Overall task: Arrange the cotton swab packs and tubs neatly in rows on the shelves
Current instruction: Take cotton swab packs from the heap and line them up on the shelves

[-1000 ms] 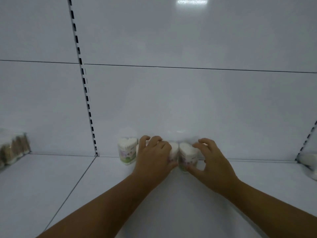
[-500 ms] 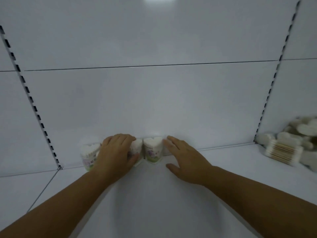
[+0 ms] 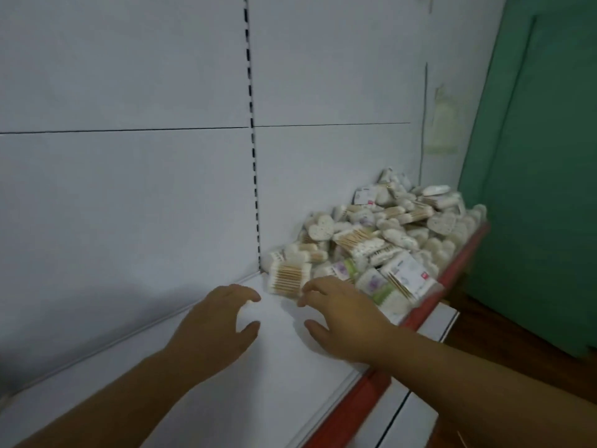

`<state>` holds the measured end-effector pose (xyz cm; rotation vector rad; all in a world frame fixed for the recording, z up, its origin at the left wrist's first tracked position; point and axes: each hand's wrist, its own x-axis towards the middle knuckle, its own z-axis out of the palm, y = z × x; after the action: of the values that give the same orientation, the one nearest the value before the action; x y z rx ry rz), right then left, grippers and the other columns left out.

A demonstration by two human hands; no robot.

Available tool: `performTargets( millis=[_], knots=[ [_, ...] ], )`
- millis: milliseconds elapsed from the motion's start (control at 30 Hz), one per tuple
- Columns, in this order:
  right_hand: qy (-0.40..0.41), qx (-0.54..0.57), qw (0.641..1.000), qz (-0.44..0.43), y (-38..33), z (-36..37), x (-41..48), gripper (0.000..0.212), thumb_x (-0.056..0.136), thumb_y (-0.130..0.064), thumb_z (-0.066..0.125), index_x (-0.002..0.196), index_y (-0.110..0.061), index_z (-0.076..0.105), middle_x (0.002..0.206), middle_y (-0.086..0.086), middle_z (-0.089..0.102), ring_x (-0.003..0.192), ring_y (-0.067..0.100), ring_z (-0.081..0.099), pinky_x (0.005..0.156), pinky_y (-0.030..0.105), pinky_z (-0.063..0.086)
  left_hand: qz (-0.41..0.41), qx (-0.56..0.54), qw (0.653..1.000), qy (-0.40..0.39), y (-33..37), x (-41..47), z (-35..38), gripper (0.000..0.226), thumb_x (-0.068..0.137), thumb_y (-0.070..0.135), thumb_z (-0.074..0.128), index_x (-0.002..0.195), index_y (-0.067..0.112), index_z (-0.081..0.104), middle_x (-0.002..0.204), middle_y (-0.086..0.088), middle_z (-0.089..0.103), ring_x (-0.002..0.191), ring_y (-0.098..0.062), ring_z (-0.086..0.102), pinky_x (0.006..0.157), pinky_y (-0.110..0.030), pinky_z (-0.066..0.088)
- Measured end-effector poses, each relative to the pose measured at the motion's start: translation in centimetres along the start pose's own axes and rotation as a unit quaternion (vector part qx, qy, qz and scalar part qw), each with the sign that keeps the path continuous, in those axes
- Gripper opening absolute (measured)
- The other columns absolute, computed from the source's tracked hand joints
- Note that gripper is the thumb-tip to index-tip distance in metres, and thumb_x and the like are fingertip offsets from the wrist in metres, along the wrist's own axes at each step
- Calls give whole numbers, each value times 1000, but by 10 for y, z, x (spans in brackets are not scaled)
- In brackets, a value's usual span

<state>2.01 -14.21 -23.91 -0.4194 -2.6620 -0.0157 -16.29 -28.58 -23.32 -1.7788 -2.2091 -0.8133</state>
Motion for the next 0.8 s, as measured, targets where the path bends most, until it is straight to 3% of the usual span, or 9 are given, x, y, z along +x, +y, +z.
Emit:
performTargets(
  millis=[67,167,233,367,467,533,633,700,800],
  knots=[
    [27,-46,996,66,26,-11,-25,32,72,-32,63,99,-16,69,103,4,63,90,26,63,72,39,54,-54,-54,997,-32,14,25,30,58,81,36,72,132,22,48,132,8,47,124,-12,43,103,-23,32],
    [64,-143,968,196,47,-25,-51,45,67,-45,75,99,-15,66,98,7,60,85,27,60,66,38,51,-107,-142,984,0,28,60,67,97,59,58,75,137,12,42,138,-9,43,128,-27,41,108,-41,37],
    [55,-165,950,261,52,-24,-58,57,62,-53,79,99,-13,66,91,7,60,80,26,60,64,37,51,-143,-128,981,-3,36,74,84,110,55,61,79,142,11,35,144,-15,35,132,-32,37,107,-46,37],
    [80,-152,953,248,53,-13,-60,41,53,-36,87,83,-15,67,76,0,58,66,19,57,55,32,48,-146,-75,986,35,43,77,102,89,63,38,83,137,16,40,140,-9,35,119,-33,49,94,-42,44],
    [113,-114,968,194,53,-7,-59,36,60,-39,82,87,-21,66,83,-2,60,74,17,57,61,31,49,-148,-176,972,57,39,75,101,70,65,22,82,126,18,48,123,-4,47,108,-27,56,88,-38,49],
    [108,-83,973,185,50,-6,-54,37,68,-53,69,88,-24,61,91,-3,58,82,16,55,68,28,48,-206,-329,920,52,41,74,90,57,70,17,81,117,24,51,115,2,55,99,-15,61,82,-26,50],
    [108,-26,979,173,50,-4,-46,40,67,-54,73,91,-26,57,105,-4,54,97,15,50,81,26,42,-320,-580,749,6,47,68,62,25,86,29,64,109,22,60,111,-9,68,85,-18,67,68,-28,52],
    [85,40,985,148,52,-3,-42,48,67,-42,80,106,-33,54,127,-13,45,118,9,40,95,26,32,-371,-688,618,-80,40,53,34,47,87,48,45,106,11,68,98,-15,71,69,-28,68,55,-27,50],
    [13,139,985,106,55,-4,-36,70,70,-18,79,122,-45,40,133,-27,31,132,2,23,103,23,20,-368,-732,557,-136,16,17,-7,75,74,66,34,96,8,77,106,-18,71,56,-31,66,47,-24,46]
  ],
)
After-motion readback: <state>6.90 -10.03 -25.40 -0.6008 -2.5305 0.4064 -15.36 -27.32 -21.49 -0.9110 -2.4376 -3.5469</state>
